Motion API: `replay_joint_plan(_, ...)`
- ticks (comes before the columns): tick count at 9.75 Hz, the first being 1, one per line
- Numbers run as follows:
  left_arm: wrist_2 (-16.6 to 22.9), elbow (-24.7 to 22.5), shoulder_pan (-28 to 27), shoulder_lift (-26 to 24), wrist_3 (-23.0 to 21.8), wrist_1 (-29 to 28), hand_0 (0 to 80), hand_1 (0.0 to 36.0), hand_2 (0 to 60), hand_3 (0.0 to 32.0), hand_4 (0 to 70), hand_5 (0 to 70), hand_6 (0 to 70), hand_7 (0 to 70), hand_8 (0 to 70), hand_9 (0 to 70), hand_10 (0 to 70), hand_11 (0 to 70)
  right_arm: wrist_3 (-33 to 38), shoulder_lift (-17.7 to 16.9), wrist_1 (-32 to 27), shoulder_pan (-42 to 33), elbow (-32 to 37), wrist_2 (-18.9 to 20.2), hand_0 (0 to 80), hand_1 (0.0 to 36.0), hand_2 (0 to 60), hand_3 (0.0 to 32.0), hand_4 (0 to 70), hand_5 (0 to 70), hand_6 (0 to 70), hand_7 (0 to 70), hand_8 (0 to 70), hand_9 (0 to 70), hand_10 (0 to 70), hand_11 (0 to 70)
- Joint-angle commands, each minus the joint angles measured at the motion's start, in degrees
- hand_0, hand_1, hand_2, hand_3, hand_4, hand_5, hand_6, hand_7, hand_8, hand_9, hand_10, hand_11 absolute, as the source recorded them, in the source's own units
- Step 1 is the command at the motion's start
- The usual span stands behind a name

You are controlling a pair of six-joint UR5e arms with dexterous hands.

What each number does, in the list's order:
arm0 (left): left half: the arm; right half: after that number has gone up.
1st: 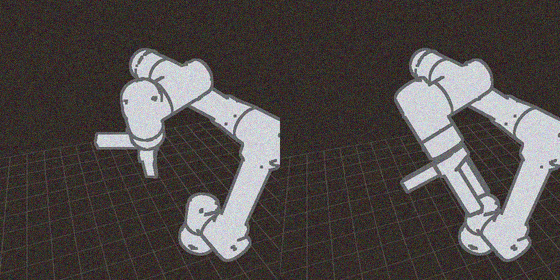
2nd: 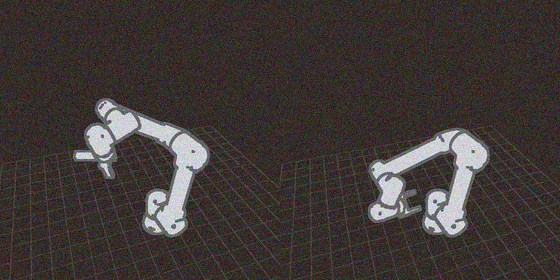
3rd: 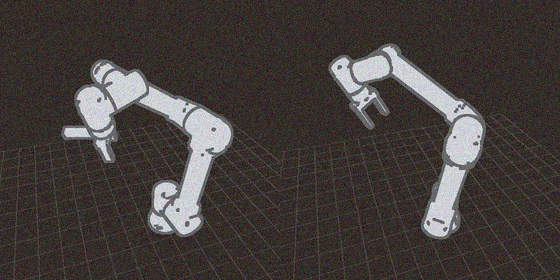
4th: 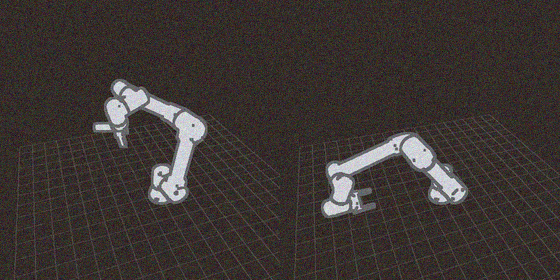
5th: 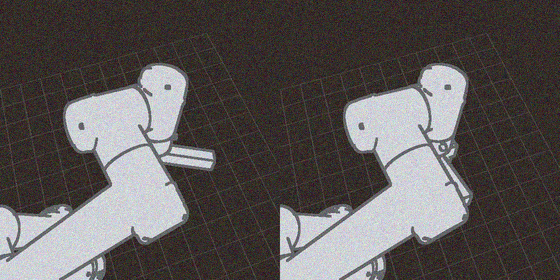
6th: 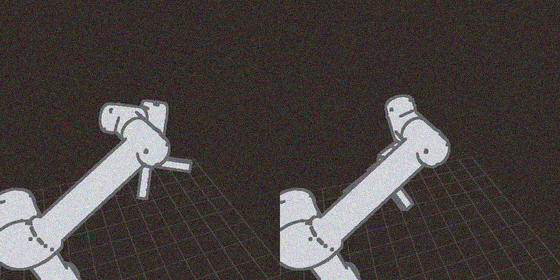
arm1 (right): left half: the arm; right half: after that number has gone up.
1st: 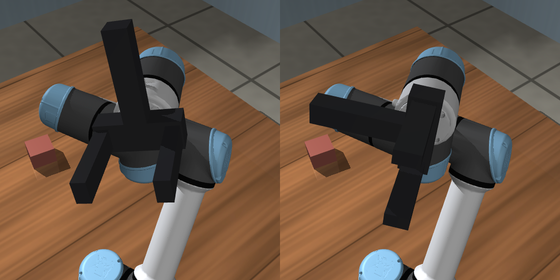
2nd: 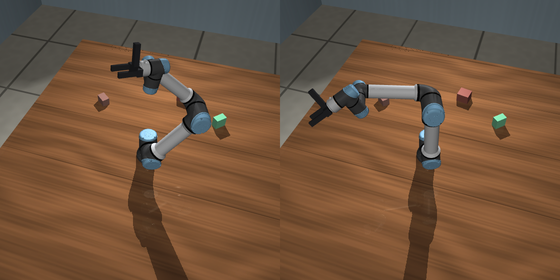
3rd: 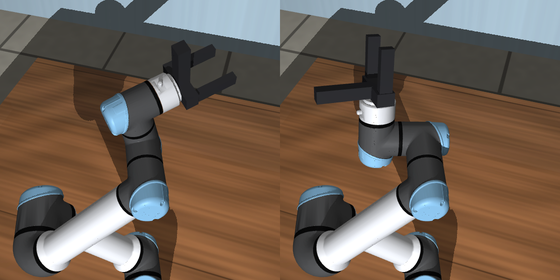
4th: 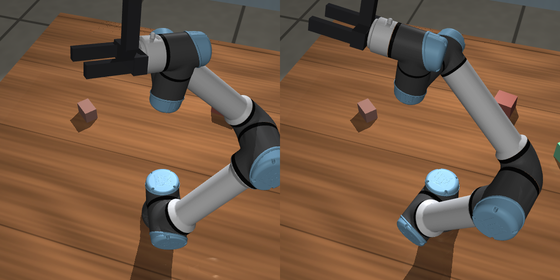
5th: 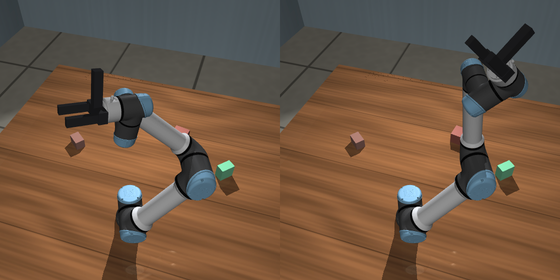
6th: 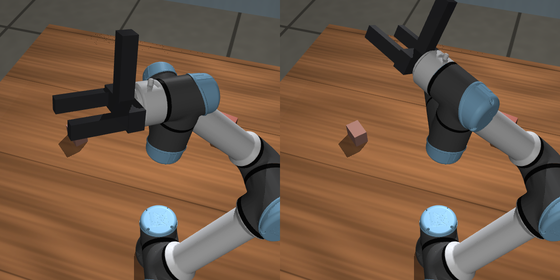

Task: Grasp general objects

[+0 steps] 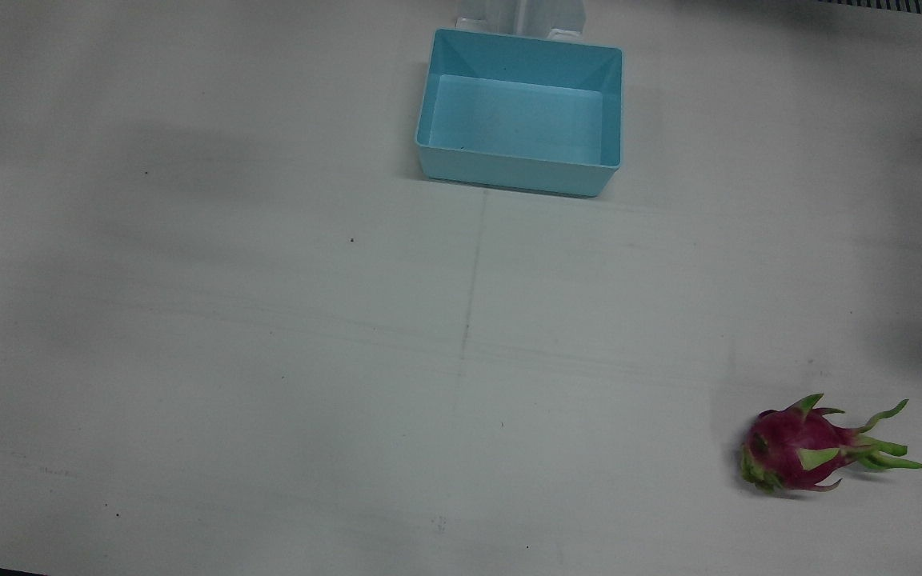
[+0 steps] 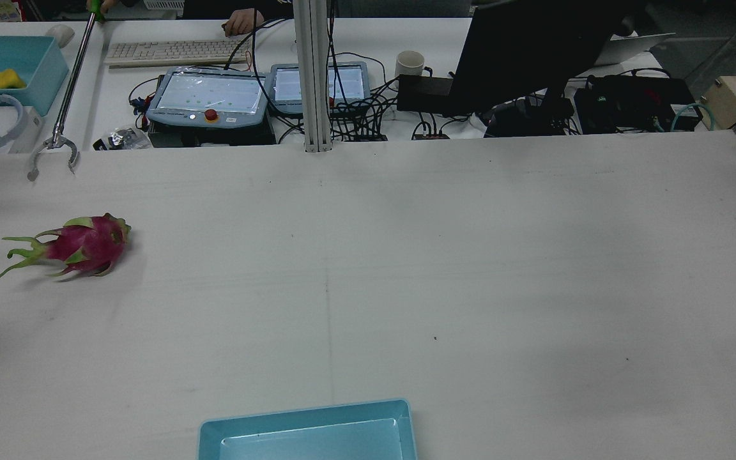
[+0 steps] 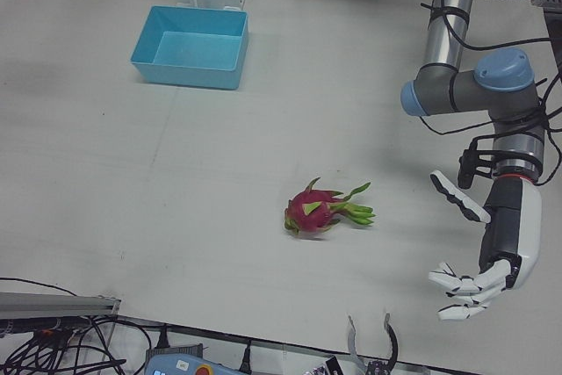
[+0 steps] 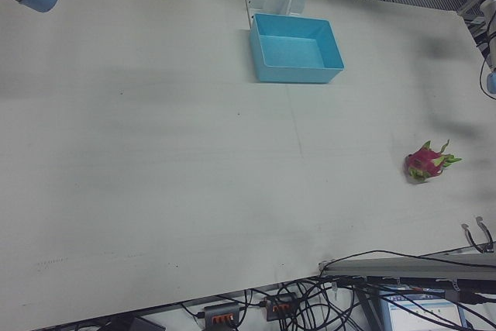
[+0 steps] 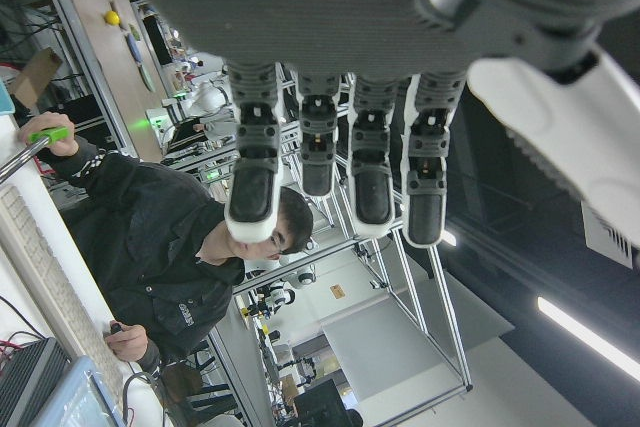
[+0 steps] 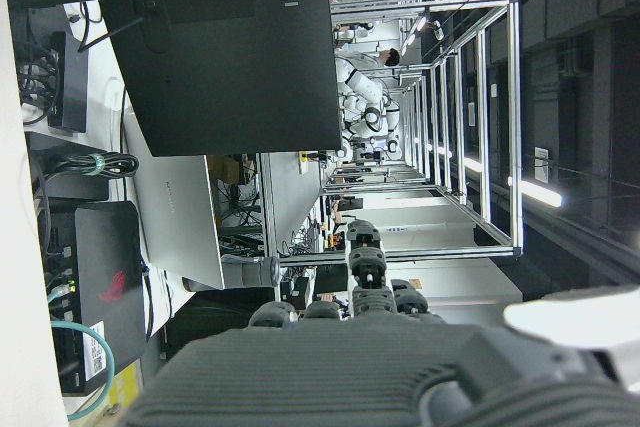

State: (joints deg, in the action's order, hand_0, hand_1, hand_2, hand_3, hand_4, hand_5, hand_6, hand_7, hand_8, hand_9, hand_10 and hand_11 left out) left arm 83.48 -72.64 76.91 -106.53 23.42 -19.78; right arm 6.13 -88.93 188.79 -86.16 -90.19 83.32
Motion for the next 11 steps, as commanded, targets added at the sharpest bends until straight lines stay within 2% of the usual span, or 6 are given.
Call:
replay_joint_plan(1, 2.3, -13.5, -0.5, 6.3, 16.3, 5.0, 50.3, 5.3, 0.0, 0.0, 27.3, 26.0, 36.7, 48.7, 26.4, 21.3, 39.1, 55.2, -0.1, 0.0, 0.0, -0.1, -0.3, 0.0, 0.0, 0.0, 0.0, 0.0, 0.0, 0.0, 0.0, 0.0, 0.0, 0.0, 0.0, 0.0)
replay_joint_plan(2, 3.8, -15.9, -0.8, 6.4, 22.6, 8.8, 50.7, 6.0, 0.0, 0.0, 26.2, 24.6, 36.3, 47.8, 27.0, 21.5, 39.4, 55.6, -0.2, 0.0, 0.0, -0.1, -0.3, 0.0, 0.0, 0.0, 0.0, 0.0, 0.0, 0.0, 0.0, 0.0, 0.0, 0.0, 0.0, 0.0)
replay_joint_plan(4, 6.3, -22.2, -1.1, 6.2, 35.3, 20.1, 52.8, 13.0, 0.0, 0.0, 17.2, 19.4, 21.5, 36.9, 16.4, 7.9, 29.4, 43.5, -0.1, 0.0, 0.0, -0.1, -0.3, 0.0, 0.0, 0.0, 0.0, 0.0, 0.0, 0.0, 0.0, 0.0, 0.0, 0.0, 0.0, 0.0)
replay_joint_plan(7, 6.1, -24.1, -8.2, 2.7, 42.4, 36.7, 52.4, 18.3, 8.3, 0.0, 7.5, 17.0, 12.9, 29.5, 8.7, 4.5, 12.7, 20.0, -0.2, 0.0, 0.0, -0.1, -0.3, 0.0, 0.0, 0.0, 0.0, 0.0, 0.0, 0.0, 0.0, 0.0, 0.0, 0.0, 0.0, 0.0)
replay_joint_plan(8, 5.1, -24.1, -11.0, 0.3, 46.3, 42.3, 52.6, 19.9, 11.0, 0.0, 3.7, 16.9, 10.8, 27.5, 7.8, 4.1, 10.6, 17.2, -0.2, 0.0, 0.0, -0.1, -0.3, 0.0, 0.0, 0.0, 0.0, 0.0, 0.0, 0.0, 0.0, 0.0, 0.0, 0.0, 0.0, 0.0)
replay_joint_plan(11, 0.5, -23.7, -16.6, -2.1, 47.7, 50.7, 53.9, 23.9, 16.6, 0.0, 0.0, 18.5, 6.5, 23.9, 5.6, 3.3, 6.8, 11.9, -0.2, 0.0, 0.0, -0.1, -0.3, 0.0, 0.0, 0.0, 0.0, 0.0, 0.0, 0.0, 0.0, 0.0, 0.0, 0.0, 0.0, 0.0)
